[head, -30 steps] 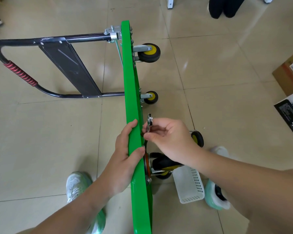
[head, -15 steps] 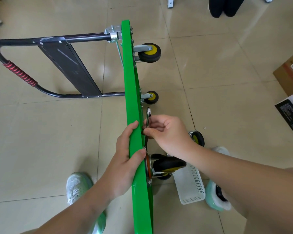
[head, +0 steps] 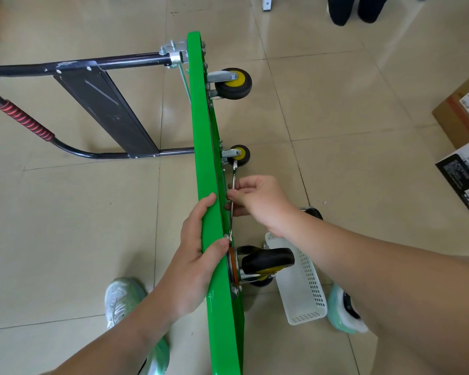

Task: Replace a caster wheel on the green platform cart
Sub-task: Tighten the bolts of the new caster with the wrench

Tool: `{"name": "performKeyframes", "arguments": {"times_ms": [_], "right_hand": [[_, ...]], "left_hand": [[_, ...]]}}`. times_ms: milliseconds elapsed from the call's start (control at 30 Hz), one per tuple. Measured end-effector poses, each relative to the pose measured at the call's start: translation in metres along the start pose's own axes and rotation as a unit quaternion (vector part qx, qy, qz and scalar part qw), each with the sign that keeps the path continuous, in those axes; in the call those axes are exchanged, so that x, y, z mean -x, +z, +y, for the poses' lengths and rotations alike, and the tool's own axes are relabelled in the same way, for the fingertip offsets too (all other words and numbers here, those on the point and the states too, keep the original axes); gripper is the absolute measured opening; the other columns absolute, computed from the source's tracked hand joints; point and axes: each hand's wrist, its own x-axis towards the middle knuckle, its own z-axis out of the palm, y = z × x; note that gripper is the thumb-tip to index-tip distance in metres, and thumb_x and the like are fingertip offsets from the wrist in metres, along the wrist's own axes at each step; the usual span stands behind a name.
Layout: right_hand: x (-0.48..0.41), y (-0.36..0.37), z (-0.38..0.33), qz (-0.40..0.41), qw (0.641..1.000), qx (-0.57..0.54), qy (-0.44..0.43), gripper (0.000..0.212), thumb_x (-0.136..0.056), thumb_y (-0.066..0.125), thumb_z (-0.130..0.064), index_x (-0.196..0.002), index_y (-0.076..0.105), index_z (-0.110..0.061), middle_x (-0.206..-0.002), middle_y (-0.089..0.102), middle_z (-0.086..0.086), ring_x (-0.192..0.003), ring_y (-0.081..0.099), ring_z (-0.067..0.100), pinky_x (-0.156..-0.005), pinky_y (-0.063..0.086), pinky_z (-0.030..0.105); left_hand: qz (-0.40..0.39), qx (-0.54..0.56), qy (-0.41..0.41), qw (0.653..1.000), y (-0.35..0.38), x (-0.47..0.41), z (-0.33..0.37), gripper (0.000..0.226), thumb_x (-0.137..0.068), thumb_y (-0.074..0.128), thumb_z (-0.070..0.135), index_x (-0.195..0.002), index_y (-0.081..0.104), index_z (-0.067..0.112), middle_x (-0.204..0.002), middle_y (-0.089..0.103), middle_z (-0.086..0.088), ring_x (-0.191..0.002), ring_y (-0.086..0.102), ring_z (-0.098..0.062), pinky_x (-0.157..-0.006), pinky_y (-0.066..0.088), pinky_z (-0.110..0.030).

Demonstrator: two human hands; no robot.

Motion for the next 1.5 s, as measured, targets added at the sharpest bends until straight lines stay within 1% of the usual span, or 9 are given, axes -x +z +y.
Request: {"name": "performKeyframes", "arguments": {"times_ms": [133,367,600,700,800,1000,1233,1367,1500], "right_hand": [[0.012,0.000,-0.013,0.023,0.996,0.021,-0.078,0.018,-0.088,0.074,-0.007,-0.105,0.073,-0.009,-0.091,0.077,0.008,-0.085,0.075,0.023,-0.080,0.063,0.044],[0.047,-0.002,-0.019,-0.028,0.984,0.031,-0.174,0.029,-0.084,0.075,0.002,-0.090,0.071,-0.025,-0.082,0.076,-0.006,-0.083,0.075,0.013,-0.082,0.060,0.029],[0.063,-0.005,-0.010,-0.044,0.976,0.018,-0.212,0.035,-0.082,0.073,0.010,-0.092,0.071,-0.023,-0.087,0.074,-0.004,-0.087,0.073,0.014,-0.090,0.058,0.032],[0.068,-0.005,-0.005,-0.062,0.974,0.026,-0.216,0.035,-0.083,0.071,0.012,-0.094,0.070,-0.022,-0.089,0.074,-0.006,-0.087,0.073,0.009,-0.088,0.057,0.024],[0.070,-0.002,-0.002,-0.063,0.974,0.029,-0.216,0.034,-0.083,0.071,0.011,-0.096,0.070,-0.021,-0.093,0.074,-0.003,-0.091,0.073,0.011,-0.092,0.057,0.027],[0.063,-0.001,-0.004,-0.051,0.974,0.037,-0.216,0.040,-0.083,0.072,0.010,-0.089,0.071,-0.029,-0.084,0.075,-0.010,-0.085,0.073,0.009,-0.085,0.058,0.024],[0.058,0.005,-0.003,-0.035,0.978,0.051,-0.200,0.040,-0.086,0.070,0.007,-0.093,0.069,-0.032,-0.085,0.075,-0.012,-0.088,0.074,0.010,-0.086,0.059,0.028],[0.048,0.002,-0.004,0.017,0.982,0.039,-0.184,0.032,-0.087,0.071,0.004,-0.091,0.068,-0.028,-0.090,0.076,0.000,-0.086,0.075,0.015,-0.086,0.061,0.034],[0.062,0.003,-0.003,-0.044,0.976,0.059,-0.204,0.036,-0.084,0.071,0.009,-0.093,0.071,-0.027,-0.088,0.075,-0.007,-0.088,0.075,0.014,-0.086,0.059,0.027]], "left_hand": [[-0.002,0.003,0.001,1.000,-0.001,-0.001,-0.002,0.069,-0.082,0.056,0.055,-0.143,0.027,0.070,-0.158,0.037,0.007,-0.145,0.043,-0.015,-0.122,0.033,-0.051],[0.003,-0.005,0.004,1.000,0.000,0.001,0.000,0.069,-0.081,0.055,0.055,-0.143,0.028,0.068,-0.155,0.037,0.011,-0.144,0.040,-0.009,-0.123,0.032,-0.049],[0.004,-0.025,0.005,1.000,0.001,0.001,0.003,0.069,-0.089,0.053,0.036,-0.146,0.026,0.063,-0.153,0.032,0.026,-0.141,0.032,0.012,-0.124,0.027,-0.027],[0.002,-0.010,0.000,1.000,0.000,0.001,0.002,0.070,-0.084,0.056,0.048,-0.145,0.027,0.066,-0.155,0.034,0.020,-0.144,0.035,0.002,-0.125,0.029,-0.039],[0.002,-0.003,-0.004,1.000,-0.001,0.000,0.001,0.071,-0.079,0.054,0.055,-0.144,0.027,0.067,-0.155,0.034,0.020,-0.145,0.037,-0.003,-0.124,0.031,-0.047],[0.003,0.001,0.000,1.000,-0.001,0.001,0.001,0.069,-0.085,0.056,0.045,-0.143,0.028,0.068,-0.157,0.034,0.016,-0.144,0.040,-0.008,-0.122,0.035,-0.049],[0.001,0.002,-0.002,1.000,-0.001,0.000,-0.001,0.071,-0.079,0.056,0.054,-0.144,0.028,0.069,-0.155,0.035,0.015,-0.141,0.044,-0.011,-0.119,0.038,-0.049],[0.003,-0.002,0.000,1.000,-0.001,0.001,-0.002,0.067,-0.085,0.057,0.049,-0.141,0.028,0.072,-0.156,0.035,0.013,-0.142,0.043,-0.010,-0.122,0.034,-0.050],[-0.001,0.010,-0.008,1.000,-0.002,0.000,-0.003,0.071,-0.083,0.058,0.050,-0.144,0.029,0.068,-0.156,0.036,0.011,-0.142,0.045,-0.015,-0.120,0.036,-0.053]]}}
